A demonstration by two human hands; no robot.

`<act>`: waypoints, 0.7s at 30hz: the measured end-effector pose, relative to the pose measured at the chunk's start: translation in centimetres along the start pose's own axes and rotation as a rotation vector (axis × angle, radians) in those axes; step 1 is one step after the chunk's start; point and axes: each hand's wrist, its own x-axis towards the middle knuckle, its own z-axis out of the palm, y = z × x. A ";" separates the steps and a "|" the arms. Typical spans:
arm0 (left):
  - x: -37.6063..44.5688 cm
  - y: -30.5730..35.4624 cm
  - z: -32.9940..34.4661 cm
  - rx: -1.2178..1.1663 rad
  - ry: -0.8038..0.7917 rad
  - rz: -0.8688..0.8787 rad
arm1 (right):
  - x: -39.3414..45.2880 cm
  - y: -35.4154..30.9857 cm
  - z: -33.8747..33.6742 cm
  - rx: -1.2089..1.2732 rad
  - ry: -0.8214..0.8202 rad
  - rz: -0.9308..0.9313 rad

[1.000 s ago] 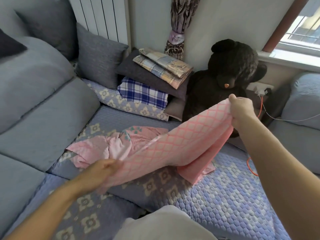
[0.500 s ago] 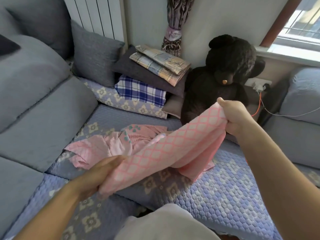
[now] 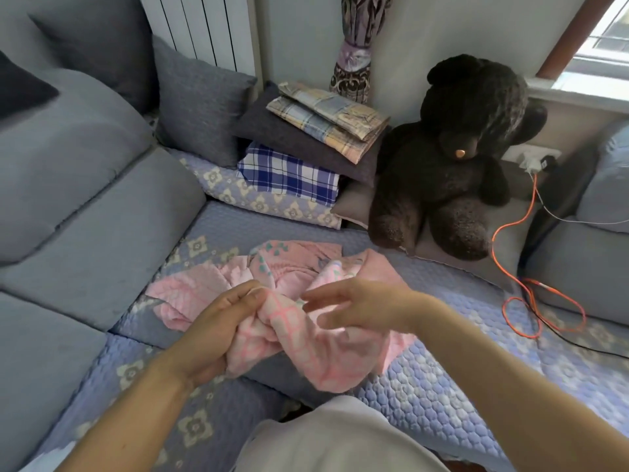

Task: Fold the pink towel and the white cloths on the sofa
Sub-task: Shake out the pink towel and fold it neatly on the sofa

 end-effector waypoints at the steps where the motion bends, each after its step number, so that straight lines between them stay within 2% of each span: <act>1: 0.1 -0.1 -0.2 -0.012 0.015 0.005 | 0.6 0.4 0.7 0.058 -0.017 -0.020; 4: 0.0 0.1 -0.7 -0.039 0.024 0.016 | 1.0 1.0 2.1 0.174 0.037 -0.101; 9: -0.1 0.0 -1.4 -0.117 0.113 -0.028 | 1.9 0.7 3.8 0.225 0.253 -0.219; 12: 0.0 0.0 -1.4 -0.122 0.150 -0.027 | 2.4 0.5 4.6 0.279 0.289 -0.296; 21: -0.3 0.1 -0.8 -0.196 0.156 -0.055 | 2.6 1.0 5.2 0.483 0.341 -0.231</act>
